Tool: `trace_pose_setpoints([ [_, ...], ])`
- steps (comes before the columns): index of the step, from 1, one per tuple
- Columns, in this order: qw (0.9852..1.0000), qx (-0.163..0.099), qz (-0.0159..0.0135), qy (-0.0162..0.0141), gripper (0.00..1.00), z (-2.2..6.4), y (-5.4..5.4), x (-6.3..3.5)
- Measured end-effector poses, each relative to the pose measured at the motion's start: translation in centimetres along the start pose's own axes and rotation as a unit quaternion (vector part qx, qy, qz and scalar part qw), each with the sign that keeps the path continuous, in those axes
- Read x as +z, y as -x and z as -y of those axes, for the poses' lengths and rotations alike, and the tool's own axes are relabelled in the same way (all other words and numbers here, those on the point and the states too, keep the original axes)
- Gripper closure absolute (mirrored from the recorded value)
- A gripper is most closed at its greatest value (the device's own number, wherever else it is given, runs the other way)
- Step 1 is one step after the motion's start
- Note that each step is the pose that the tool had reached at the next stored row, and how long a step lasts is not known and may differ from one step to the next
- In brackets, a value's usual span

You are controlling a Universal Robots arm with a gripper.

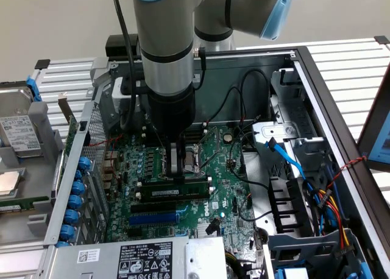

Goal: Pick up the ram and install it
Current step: 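Press down the ram until it locks into place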

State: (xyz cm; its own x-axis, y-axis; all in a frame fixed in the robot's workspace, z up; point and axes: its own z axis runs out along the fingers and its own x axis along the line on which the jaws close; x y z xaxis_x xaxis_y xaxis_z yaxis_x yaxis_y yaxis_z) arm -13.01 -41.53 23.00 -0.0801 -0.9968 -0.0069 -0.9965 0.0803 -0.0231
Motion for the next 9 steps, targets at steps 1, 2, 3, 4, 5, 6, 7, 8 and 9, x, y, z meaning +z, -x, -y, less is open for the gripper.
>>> trace_pose_setpoints([
  [1, 1.0000, 0.000, 0.0001, -0.0003, 0.90, 0.00, 0.00, 0.04],
  [2, 1.0000, 0.000, 0.0003, -0.0006, 0.90, 0.00, 0.00, 0.08],
  [3, 1.0000, 0.000, 0.0004, -0.0011, 0.90, 0.00, 0.00, 0.12],
  [4, 1.0000, 0.000, 0.0007, -0.0016, 0.90, 0.00, 0.00, 0.17],
  [5, 1.0000, 0.000, 0.0007, -0.0020, 0.90, 0.00, 0.00, 0.20],
  [6, 1.0000, 0.000, 0.0007, -0.0025, 0.90, -0.01, 0.00, 0.22],
  [7, 1.0000, 0.000, 0.0008, -0.0029, 0.90, -0.01, 0.00, 0.23],
  [8, 1.0000, 0.000, 0.0009, -0.0031, 0.90, -0.01, 0.00, 0.24],
  [9, 1.0000, 0.000, 0.0015, -0.0039, 0.90, -0.02, 0.00, 0.26],
])
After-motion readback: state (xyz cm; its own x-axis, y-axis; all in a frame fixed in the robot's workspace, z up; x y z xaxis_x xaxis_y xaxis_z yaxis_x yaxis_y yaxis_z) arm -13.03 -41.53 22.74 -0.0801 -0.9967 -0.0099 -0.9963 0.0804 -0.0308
